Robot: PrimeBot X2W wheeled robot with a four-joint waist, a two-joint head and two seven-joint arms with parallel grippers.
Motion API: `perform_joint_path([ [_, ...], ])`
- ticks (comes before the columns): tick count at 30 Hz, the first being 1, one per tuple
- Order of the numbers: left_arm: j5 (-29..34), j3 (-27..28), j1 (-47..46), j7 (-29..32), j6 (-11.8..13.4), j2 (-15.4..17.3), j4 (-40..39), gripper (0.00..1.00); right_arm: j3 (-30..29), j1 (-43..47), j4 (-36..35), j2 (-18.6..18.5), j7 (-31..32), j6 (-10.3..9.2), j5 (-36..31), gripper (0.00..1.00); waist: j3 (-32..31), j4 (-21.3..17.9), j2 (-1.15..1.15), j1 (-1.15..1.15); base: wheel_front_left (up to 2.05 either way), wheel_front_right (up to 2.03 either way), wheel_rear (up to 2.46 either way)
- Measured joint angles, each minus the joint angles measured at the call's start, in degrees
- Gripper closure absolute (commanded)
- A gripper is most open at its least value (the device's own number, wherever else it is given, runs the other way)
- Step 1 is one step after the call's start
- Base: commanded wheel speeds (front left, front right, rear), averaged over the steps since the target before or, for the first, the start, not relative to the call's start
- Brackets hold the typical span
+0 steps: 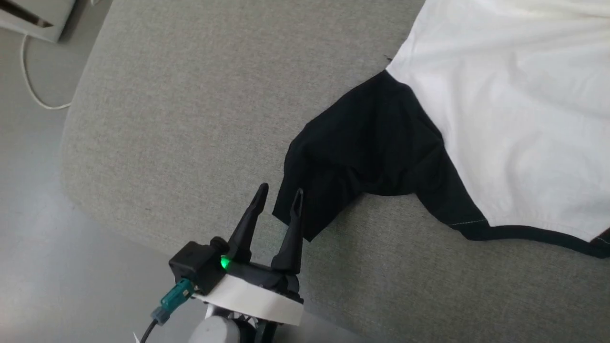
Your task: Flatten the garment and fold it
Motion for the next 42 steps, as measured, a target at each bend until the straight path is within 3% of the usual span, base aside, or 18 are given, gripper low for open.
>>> perform_joint_path([
  [1,0.0,-0.1,-0.3,0.0,-0.1,0.0,0.1,0.0,-0.1,-0.2,0.9,0.0,-1.0,0.0,-0.6,0.5,0.2,0.3,0.0,0.0,0.0,0.0,0.0],
  [2,0.0,-0.2,-0.7,0.0,-0.1,0.0,0.1,0.0,-0.6,-0.5,2.1,0.2,-1.7,0.01,-1.2,0.0,0.4,0.4,0.0,0.0,0.0,0.0,0.0],
  [8,0.7,0.4,-1.0,0.0,-0.2,0.0,0.6,0.0,-2.3,-1.1,6.4,4.0,-4.3,0.0,-1.1,0.0,0.2,-0.8,0.0,0.0,0.0,0.0,0.0],
  [13,2.2,2.0,-0.9,0.0,-0.6,0.0,1.1,0.0,-1.3,-0.7,6.0,7.4,-6.3,0.0,4.8,0.0,-1.6,-3.1,0.0,0.0,0.0,0.0,0.0],
  [18,4.2,4.8,0.3,0.0,-0.6,0.0,0.7,0.0,-1.0,4.8,-1.7,10.0,-6.7,0.0,11.8,0.0,-5.0,-6.1,0.0,-0.01,0.0,0.0,0.0],
  [26,5.1,7.2,4.4,0.0,-0.6,0.6,0.0,0.0,-8.0,25.3,-19.4,16.0,-2.0,0.0,16.4,0.0,-10.4,-11.8,0.0,-0.02,0.0,0.0,0.0],
  [28,5.1,7.7,5.2,0.0,-0.5,0.6,-0.7,0.0,-9.5,30.6,-23.7,19.2,-3.8,-0.01,16.8,0.0,-11.6,-13.2,0.0,-0.02,0.0,0.0,0.0],
  [33,4.8,9.7,7.2,0.0,-0.2,0.5,-2.7,0.0,-9.9,42.5,-31.1,25.5,-15.5,0.0,17.4,0.0,-14.2,-16.3,0.0,-0.02,0.0,0.0,0.0],
  [37,5.4,10.5,9.5,0.0,0.1,0.4,-2.9,0.0,-8.6,50.1,-29.8,26.4,-23.0,-0.01,23.0,0.0,-15.7,-18.5,0.0,-0.02,0.0,0.0,0.0],
  [42,5.8,11.2,11.0,0.0,0.1,0.3,-3.0,0.0,-1.7,56.4,-25.5,26.5,-32.2,-0.01,26.0,0.0,-17.4,-20.4,0.0,-0.02,0.0,0.0,0.0],
])
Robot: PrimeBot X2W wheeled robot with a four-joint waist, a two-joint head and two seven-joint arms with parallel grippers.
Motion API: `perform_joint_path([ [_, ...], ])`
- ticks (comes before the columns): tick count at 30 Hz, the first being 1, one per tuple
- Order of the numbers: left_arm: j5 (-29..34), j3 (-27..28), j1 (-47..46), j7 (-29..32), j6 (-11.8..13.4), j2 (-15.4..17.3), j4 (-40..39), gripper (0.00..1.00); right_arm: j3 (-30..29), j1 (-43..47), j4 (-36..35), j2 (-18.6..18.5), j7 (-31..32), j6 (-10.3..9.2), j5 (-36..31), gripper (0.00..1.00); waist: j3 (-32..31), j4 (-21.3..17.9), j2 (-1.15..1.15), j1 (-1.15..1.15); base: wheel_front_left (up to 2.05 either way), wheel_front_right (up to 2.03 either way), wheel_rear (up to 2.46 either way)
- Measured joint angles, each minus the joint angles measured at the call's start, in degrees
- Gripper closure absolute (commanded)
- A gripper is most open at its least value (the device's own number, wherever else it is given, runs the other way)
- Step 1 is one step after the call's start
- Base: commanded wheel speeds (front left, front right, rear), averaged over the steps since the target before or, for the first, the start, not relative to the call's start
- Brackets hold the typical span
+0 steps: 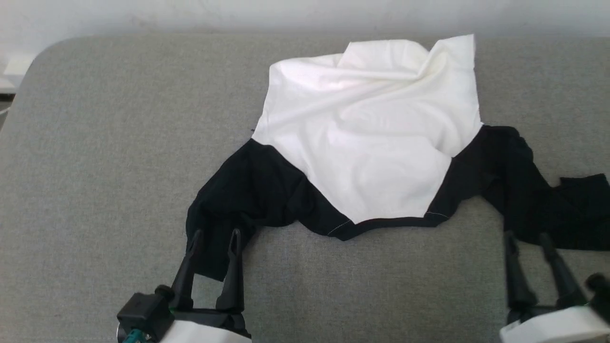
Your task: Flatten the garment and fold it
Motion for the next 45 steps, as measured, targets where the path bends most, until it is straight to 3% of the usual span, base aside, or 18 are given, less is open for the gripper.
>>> perform_joint_path([
  [5,0.0,0.1,1.4,0.0,0.2,-0.1,0.5,0.0,4.6,2.4,2.8,0.0,-6.1,0.0,-3.1,0.0,-1.2,-0.8,0.0,0.0,0.0,0.0,0.0],
  [13,2.0,-2.4,1.0,0.7,0.2,0.0,2.7,0.0,4.4,2.4,3.8,0.0,-7.5,0.0,-6.4,0.0,-1.9,-0.4,0.0,0.01,0.0,0.0,0.0],
  [17,2.8,-5.4,-2.6,5.6,-0.8,0.1,3.2,0.0,3.8,2.4,3.5,0.0,-7.2,0.01,-7.3,0.0,-1.9,0.4,0.0,0.01,0.0,0.0,0.0],
  [23,3.8,-9.6,-9.2,18.0,-1.3,0.1,6.8,0.0,5.1,2.2,3.4,0.0,-6.3,0.01,-7.6,0.0,-1.1,1.1,0.0,0.01,0.0,0.0,0.0],
  [28,0.0,-11.3,-12.2,25.5,0.3,-0.1,11.3,0.0,5.9,1.4,3.6,0.0,-6.3,0.0,-7.8,0.0,0.2,0.6,0.0,0.02,0.0,0.0,0.0],
  [45,-4.3,-18.1,-21.5,24.8,3.4,-0.3,21.7,0.0,6.5,0.1,3.9,0.0,-5.8,0.0,-9.5,0.0,3.3,-2.3,0.0,0.02,0.0,0.0,0.0],
])
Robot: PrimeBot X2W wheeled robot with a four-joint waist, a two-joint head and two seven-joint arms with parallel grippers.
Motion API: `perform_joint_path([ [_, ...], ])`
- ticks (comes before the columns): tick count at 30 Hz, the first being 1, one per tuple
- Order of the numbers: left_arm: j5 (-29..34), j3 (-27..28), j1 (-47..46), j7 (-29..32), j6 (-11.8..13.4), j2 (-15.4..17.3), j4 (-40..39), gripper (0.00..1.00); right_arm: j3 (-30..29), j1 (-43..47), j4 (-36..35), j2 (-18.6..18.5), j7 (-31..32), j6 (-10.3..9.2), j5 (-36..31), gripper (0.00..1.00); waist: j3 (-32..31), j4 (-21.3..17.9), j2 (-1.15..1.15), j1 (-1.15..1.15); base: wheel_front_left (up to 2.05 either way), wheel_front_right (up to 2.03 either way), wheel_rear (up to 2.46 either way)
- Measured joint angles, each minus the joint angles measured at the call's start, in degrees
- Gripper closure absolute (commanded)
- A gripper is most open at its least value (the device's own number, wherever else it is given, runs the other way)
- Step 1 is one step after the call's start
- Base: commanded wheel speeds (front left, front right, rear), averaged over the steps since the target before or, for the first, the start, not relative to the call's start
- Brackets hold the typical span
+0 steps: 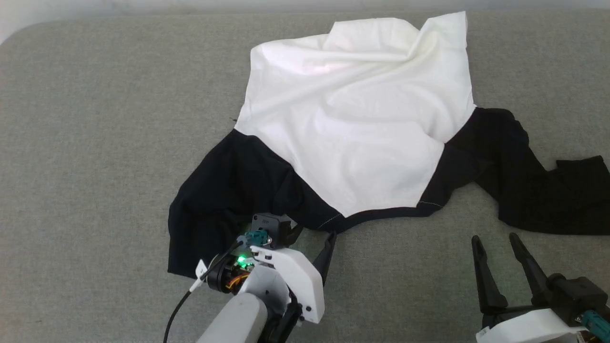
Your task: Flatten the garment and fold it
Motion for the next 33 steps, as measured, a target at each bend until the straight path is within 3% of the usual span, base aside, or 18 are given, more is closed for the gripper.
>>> perform_joint_path([
  [10,1.5,-0.7,-4.0,-0.4,2.4,0.1,4.0,0.0,0.2,0.0,-0.1,0.0,0.5,0.0,-0.1,0.0,1.0,-0.7,0.0,0.0,0.0,0.0,0.0],
  [23,3.3,-2.9,-10.3,6.6,2.8,0.9,7.1,0.0,1.1,-0.8,0.6,0.0,0.5,0.0,-0.1,0.0,2.7,-1.7,0.0,-0.01,0.0,0.0,0.0],
  [24,3.3,-2.8,-10.5,6.7,2.8,0.9,7.3,0.29,1.2,-0.9,0.7,0.0,0.5,0.0,-0.1,0.0,2.7,-1.9,0.0,-0.01,0.0,0.0,0.0],
  [26,3.1,-2.7,-10.7,6.9,2.8,0.9,7.4,1.0,1.3,-1.0,1.0,0.0,0.5,0.0,-0.1,0.0,2.8,-2.3,0.0,-0.01,0.0,0.0,0.0],
  [33,0.2,-2.1,-11.0,8.1,1.3,1.1,7.8,1.0,1.2,-1.2,1.4,0.0,0.4,0.0,-0.1,0.0,2.9,-3.2,0.0,-0.01,0.0,0.0,0.0],
])
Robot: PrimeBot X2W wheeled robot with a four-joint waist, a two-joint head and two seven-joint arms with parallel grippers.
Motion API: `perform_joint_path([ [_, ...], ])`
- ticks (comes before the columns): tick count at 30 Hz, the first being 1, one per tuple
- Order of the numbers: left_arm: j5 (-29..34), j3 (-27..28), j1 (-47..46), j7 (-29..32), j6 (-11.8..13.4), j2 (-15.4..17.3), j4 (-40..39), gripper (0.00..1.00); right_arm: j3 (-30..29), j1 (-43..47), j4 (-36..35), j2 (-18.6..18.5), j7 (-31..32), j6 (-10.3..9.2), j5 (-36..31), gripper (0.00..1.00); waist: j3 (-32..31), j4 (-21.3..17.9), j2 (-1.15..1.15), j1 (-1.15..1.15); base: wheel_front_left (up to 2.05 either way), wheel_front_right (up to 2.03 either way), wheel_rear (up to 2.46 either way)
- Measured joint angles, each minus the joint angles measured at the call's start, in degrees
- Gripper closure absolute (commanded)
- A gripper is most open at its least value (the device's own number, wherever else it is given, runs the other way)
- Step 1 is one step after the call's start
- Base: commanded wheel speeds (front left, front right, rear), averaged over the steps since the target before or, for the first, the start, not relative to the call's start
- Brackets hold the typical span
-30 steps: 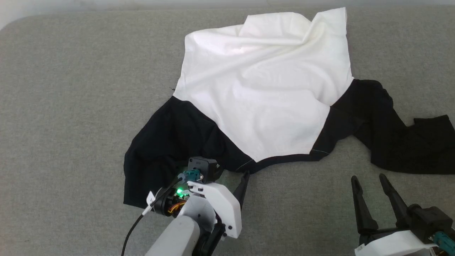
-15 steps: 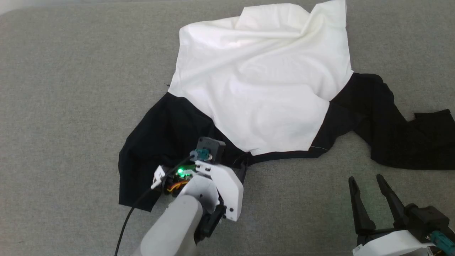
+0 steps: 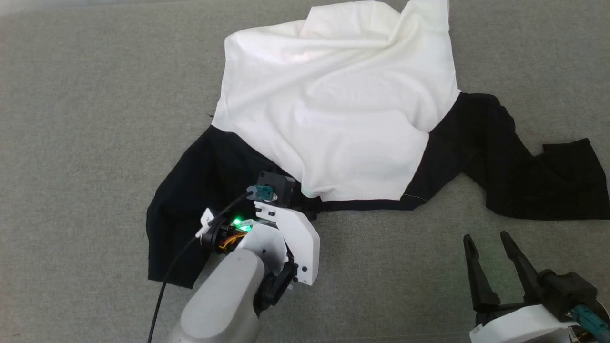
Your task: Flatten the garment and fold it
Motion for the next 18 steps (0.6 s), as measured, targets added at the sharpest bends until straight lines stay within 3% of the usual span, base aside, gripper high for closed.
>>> perform_joint_path([
  [9,-2.0,1.1,2.1,-2.0,-0.4,0.1,-2.9,1.0,0.9,-2.7,-1.3,0.0,3.1,0.0,-3.1,0.0,0.1,0.3,0.0,0.01,0.0,0.0,0.0],
  [14,-2.2,0.7,3.5,-2.6,0.2,0.1,-5.2,1.0,0.8,-8.0,-3.3,-0.3,11.6,0.01,-6.2,0.0,0.2,1.0,0.0,0.01,0.0,0.0,0.0],
  [18,-2.1,0.2,3.5,-2.7,0.4,0.1,-6.6,1.0,0.0,-12.1,-4.0,-3.6,20.6,0.01,-5.5,0.0,0.8,1.7,0.0,0.01,0.0,0.0,0.0],
])
